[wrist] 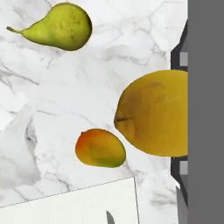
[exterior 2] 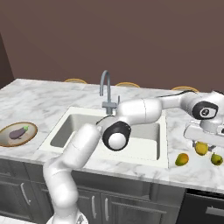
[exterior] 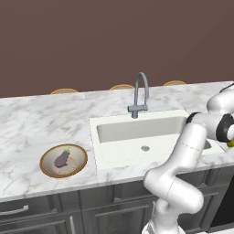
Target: There is a mixed pile of frozen fruits and vegetables on the counter. Locate all the frozen vegetables and place the items in a bowl on the counter. Take all the frozen fruits and defrost them in a running sink.
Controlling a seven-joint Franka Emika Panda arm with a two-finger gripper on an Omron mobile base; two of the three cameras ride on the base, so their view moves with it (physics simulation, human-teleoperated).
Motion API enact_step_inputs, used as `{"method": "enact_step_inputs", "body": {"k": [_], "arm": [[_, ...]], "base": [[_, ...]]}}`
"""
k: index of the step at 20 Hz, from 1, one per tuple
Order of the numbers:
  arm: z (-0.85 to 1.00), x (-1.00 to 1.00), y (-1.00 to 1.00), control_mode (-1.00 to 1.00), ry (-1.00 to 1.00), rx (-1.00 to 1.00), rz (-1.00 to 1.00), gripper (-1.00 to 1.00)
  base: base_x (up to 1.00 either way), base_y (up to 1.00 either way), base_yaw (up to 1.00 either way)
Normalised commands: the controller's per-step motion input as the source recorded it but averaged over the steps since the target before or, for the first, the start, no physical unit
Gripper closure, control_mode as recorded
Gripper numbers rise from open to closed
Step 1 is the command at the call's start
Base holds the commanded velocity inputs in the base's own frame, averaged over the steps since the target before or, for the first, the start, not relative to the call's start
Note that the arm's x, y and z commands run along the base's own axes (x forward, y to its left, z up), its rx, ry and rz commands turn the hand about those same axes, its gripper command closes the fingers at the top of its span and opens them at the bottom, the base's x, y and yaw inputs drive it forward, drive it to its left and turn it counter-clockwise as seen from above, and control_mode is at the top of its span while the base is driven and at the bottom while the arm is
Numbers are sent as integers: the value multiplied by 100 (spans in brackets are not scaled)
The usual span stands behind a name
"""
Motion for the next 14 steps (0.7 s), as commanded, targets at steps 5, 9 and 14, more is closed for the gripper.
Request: {"method": "enact_step_inputs", "body": {"k": [5,9,14], "arm": [[13,-84,99,-100,-9,-2,0,100],[14,-44,100,-100,-6,-3,0,100],[12,-14,100,-100,1,-3,0,100]], "base": [[0,0,0],[0,0,0],[0,0,0]]}}
